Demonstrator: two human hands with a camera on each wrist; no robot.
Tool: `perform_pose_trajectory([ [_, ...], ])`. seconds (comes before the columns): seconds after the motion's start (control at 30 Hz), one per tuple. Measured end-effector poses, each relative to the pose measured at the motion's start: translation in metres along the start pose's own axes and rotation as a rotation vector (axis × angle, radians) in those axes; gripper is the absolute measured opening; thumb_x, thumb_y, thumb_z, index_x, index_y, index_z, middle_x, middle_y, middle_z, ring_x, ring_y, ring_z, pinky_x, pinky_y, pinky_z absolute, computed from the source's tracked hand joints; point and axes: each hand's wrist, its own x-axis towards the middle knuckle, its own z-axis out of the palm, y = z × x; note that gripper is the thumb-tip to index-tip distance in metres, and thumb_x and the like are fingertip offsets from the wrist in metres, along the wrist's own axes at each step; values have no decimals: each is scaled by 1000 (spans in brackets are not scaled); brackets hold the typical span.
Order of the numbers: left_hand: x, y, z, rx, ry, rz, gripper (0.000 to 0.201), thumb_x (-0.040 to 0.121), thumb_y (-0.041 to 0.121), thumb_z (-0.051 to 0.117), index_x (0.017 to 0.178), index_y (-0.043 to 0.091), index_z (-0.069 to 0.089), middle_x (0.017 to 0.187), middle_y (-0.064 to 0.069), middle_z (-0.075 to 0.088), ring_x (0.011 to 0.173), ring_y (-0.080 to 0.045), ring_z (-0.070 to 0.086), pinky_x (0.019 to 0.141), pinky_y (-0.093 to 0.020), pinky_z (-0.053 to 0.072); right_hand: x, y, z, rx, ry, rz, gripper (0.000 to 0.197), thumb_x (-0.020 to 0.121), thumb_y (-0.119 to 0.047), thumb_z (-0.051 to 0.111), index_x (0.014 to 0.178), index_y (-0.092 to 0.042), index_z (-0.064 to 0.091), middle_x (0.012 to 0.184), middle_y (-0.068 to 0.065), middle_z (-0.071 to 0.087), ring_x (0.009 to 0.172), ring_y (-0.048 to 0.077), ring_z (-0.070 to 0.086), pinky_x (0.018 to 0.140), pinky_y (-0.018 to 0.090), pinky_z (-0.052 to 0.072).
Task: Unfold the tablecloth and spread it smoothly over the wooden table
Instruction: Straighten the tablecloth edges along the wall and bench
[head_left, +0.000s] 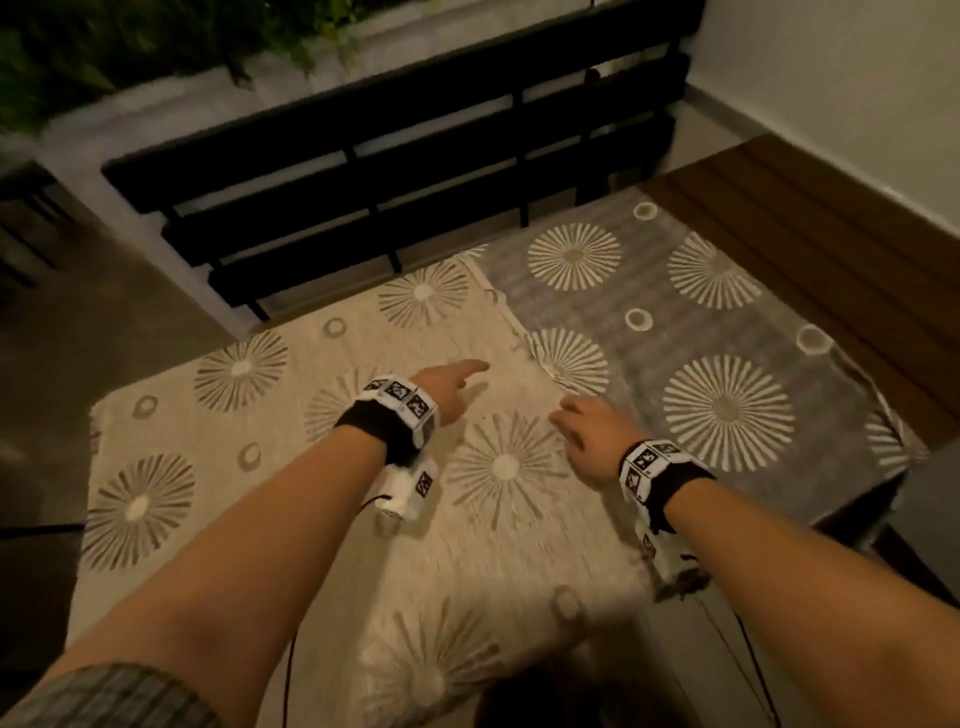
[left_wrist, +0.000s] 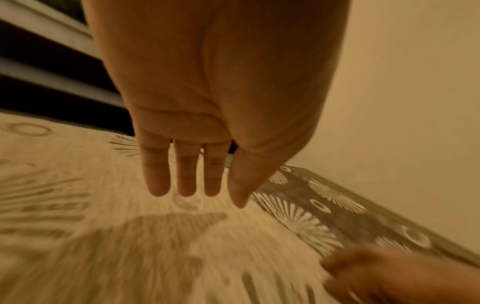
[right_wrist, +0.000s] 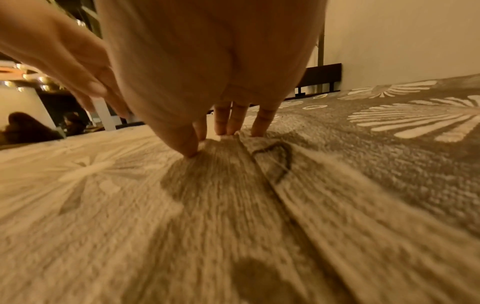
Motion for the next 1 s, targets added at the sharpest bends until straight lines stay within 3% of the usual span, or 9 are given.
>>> perform_pose_trajectory([
  [0.07, 33, 3, -21, 29, 26, 4, 59, 95, 22, 54, 148, 31, 30, 140, -10, 52, 124, -27, 53, 89, -29, 42, 3, 7, 0, 43, -9, -14, 48, 90, -23, 48, 137, -15, 48, 145, 9, 39, 132, 30, 35, 109, 38, 32],
  [0.17, 86, -4, -52, 199, 54, 30, 65, 92, 14, 55, 149, 31, 29, 141, -12, 51, 125, -30, 53, 97, -33, 42, 7, 13, -3, 109, -42, -7, 50, 87, -23, 55, 136, -17, 49, 142, 7, 40, 130, 27, 36, 109, 37, 32],
  [0.27, 133, -3, -69, 336, 95, 106, 58, 93, 24, 43, 146, 37, 26, 142, -14, 48, 123, -33, 52, 101, -40, 43, 19, 20, -11, 247, -75, 33, 45, 79, -18, 57, 124, -16, 59, 123, 3, 49, 110, 22, 47, 95, 34, 41],
  [0.33, 155, 5, -71, 432, 85, 127, 51, 94, 26, 40, 143, 36, 30, 138, -19, 47, 120, -37, 51, 100, -44, 43, 31, 26, -18, 334, -95, 84, 40, 78, -12, 56, 118, -14, 62, 106, -2, 46, 93, 17, 46, 85, 27, 38],
  [0.5, 196, 24, -68, 580, 120, 136, 48, 90, 20, 51, 135, 27, 39, 133, -17, 44, 118, -40, 47, 98, -48, 44, 46, 34, -28, 438, -153, 155, 36, 74, 3, 57, 107, -10, 64, 88, -10, 39, 85, 15, 43, 78, 24, 34],
  [0.67, 214, 33, -69, 617, 172, 134, 34, 87, 20, 56, 118, 16, 43, 116, -19, 53, 104, -38, 56, 86, -46, 49, 41, 31, -33, 441, -153, 205, 38, 77, -3, 60, 112, -16, 53, 98, -4, 43, 84, 15, 45, 64, 19, 37],
  [0.8, 226, 33, -79, 560, 279, 149, 9, 88, 21, 52, 96, 21, 54, 97, -14, 60, 85, -34, 61, 76, -41, 54, 31, 25, -40, 310, -259, 175, 54, 78, -9, 63, 126, -19, 39, 105, 4, 51, 86, 28, 58, 73, 45, 54],
  [0.9, 231, 31, -85, 538, 289, 151, 3, 83, 22, 55, 85, 23, 54, 94, -11, 60, 79, -33, 61, 73, -40, 54, 27, 21, -40, 188, -277, 173, 63, 77, -9, 63, 130, -21, 33, 117, 7, 45, 82, 28, 58, 65, 42, 55],
  [1.0, 232, 36, -84, 551, 279, 111, 7, 85, 21, 53, 92, 22, 53, 100, -14, 57, 82, -35, 59, 74, -42, 54, 25, 19, -42, 142, -273, 158, 68, 75, -8, 66, 132, -21, 31, 125, 10, 42, 78, 27, 58, 55, 35, 50],
])
